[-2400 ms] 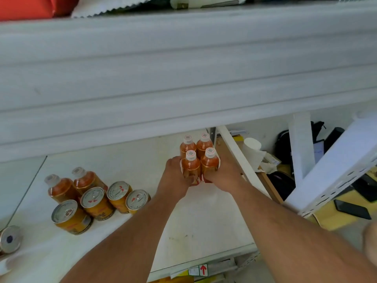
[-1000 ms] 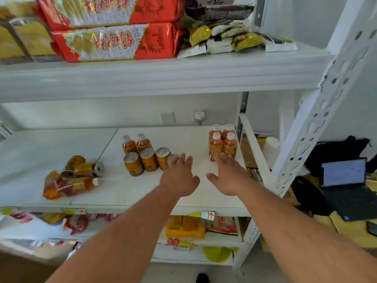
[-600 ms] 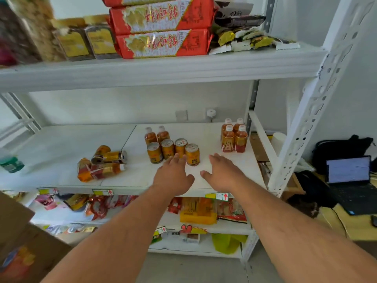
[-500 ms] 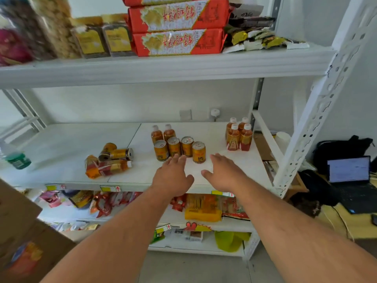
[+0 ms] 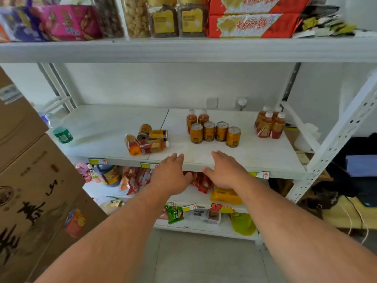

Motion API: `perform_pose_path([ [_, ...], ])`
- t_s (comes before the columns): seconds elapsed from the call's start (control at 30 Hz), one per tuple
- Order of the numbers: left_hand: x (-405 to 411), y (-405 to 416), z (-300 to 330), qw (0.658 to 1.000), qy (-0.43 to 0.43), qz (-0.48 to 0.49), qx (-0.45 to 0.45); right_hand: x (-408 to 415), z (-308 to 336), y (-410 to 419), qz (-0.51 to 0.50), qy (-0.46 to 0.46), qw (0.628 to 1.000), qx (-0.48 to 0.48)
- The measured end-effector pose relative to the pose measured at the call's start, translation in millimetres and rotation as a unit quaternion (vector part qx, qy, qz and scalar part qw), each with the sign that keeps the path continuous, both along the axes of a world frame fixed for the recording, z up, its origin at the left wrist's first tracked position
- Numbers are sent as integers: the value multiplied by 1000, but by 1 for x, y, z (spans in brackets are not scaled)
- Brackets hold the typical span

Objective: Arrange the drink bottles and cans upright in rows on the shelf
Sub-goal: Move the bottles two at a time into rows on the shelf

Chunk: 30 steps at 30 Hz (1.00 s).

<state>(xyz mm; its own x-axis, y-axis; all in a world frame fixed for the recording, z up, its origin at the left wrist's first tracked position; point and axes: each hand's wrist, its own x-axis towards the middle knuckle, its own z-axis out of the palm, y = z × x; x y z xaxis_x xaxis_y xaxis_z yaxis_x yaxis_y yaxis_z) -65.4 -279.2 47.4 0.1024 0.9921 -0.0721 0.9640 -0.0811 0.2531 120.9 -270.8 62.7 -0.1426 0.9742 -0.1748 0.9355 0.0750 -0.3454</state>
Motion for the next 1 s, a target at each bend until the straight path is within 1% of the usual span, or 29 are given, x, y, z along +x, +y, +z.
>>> perform_pose_path([
  [0.23,-23,22,-5,999,-27,19,3,-26,-3,26,7,0,1000,2],
  [0.47,-25,75,2,1000,-16,22,3,-23,-5,89,-12,28,1000,6],
  [0.63,-23,119,9,998,-41,42,3,-18,2,133,-10,42,999,16],
  [1.0,-19,226,-5,997,-75,5,-26,-8,-12,218,-82,68,994,-12],
])
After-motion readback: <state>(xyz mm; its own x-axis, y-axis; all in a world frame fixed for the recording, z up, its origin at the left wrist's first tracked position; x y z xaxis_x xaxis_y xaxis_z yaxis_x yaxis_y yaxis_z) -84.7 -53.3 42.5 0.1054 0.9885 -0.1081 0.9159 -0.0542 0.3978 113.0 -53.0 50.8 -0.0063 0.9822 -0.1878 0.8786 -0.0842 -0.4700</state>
